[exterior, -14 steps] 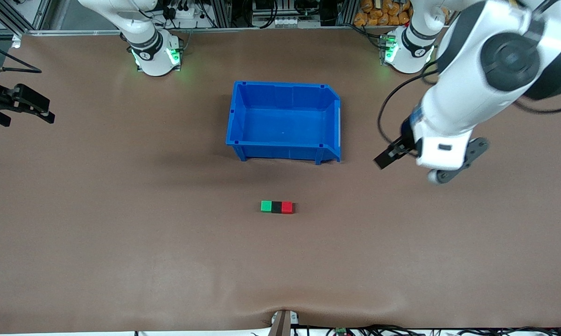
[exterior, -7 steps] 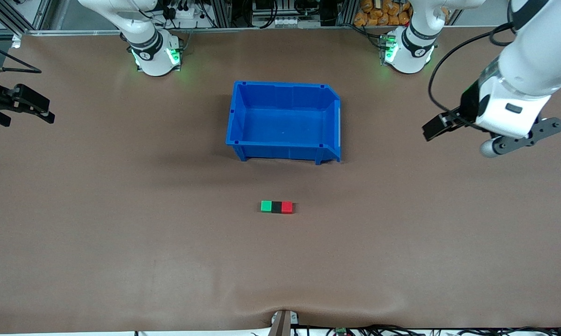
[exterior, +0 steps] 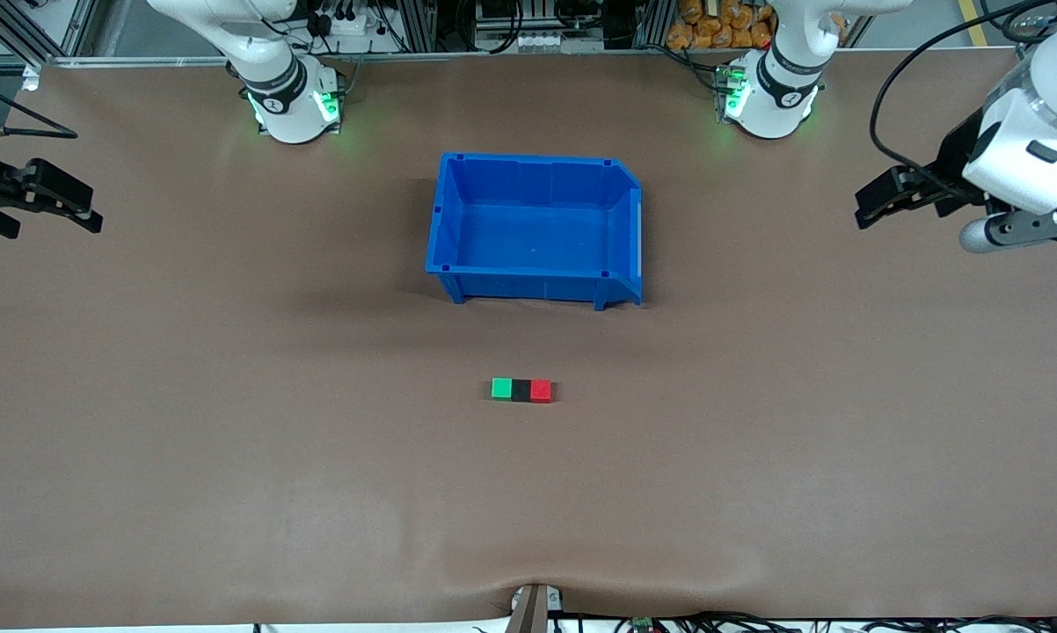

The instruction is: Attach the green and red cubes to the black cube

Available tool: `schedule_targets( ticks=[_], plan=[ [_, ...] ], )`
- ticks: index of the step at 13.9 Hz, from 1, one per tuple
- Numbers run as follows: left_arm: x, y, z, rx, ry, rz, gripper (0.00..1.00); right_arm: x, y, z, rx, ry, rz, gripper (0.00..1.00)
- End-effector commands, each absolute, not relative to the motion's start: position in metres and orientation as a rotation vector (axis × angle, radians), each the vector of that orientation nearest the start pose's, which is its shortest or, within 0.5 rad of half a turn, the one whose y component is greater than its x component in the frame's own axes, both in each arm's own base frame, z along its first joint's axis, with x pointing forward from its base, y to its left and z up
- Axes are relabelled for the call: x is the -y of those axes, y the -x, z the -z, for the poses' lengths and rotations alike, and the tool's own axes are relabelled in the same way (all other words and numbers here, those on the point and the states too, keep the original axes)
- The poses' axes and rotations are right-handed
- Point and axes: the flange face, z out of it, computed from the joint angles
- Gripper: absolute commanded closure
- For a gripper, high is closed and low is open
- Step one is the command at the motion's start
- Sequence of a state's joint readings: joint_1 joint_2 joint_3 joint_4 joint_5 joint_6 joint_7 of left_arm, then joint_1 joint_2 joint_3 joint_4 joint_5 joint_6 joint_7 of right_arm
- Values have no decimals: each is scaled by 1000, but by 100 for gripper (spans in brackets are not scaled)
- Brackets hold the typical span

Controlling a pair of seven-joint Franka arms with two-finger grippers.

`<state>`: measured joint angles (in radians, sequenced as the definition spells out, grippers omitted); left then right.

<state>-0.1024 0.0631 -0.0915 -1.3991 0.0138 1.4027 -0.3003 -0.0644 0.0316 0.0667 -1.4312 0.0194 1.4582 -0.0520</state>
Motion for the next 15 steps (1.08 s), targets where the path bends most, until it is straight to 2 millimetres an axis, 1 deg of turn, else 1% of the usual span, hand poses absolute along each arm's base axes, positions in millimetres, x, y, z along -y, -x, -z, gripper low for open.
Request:
schedule_targets(
  ticks=[1,3,5,8,11,15],
  plan=[
    [73,-523,-660,66,3112,-41,0,1,-554,-666,88,3127,-11,0],
    [50,-515,-661,116,3109,-45,0,1,-554,-665,88,3126,-14,0],
    [44,-513,-664,135,3109,-45,0,0,-554,-665,91,3126,-14,0],
    [44,-514,-662,156,3107,-54,0,0,-554,-665,91,3126,-11,0],
    [44,-516,-672,148,3107,-18,0,1,-554,-665,88,3126,-11,0],
    [41,-521,-666,150,3106,-59,0,-3,-555,-666,95,3126,-6,0]
  ],
)
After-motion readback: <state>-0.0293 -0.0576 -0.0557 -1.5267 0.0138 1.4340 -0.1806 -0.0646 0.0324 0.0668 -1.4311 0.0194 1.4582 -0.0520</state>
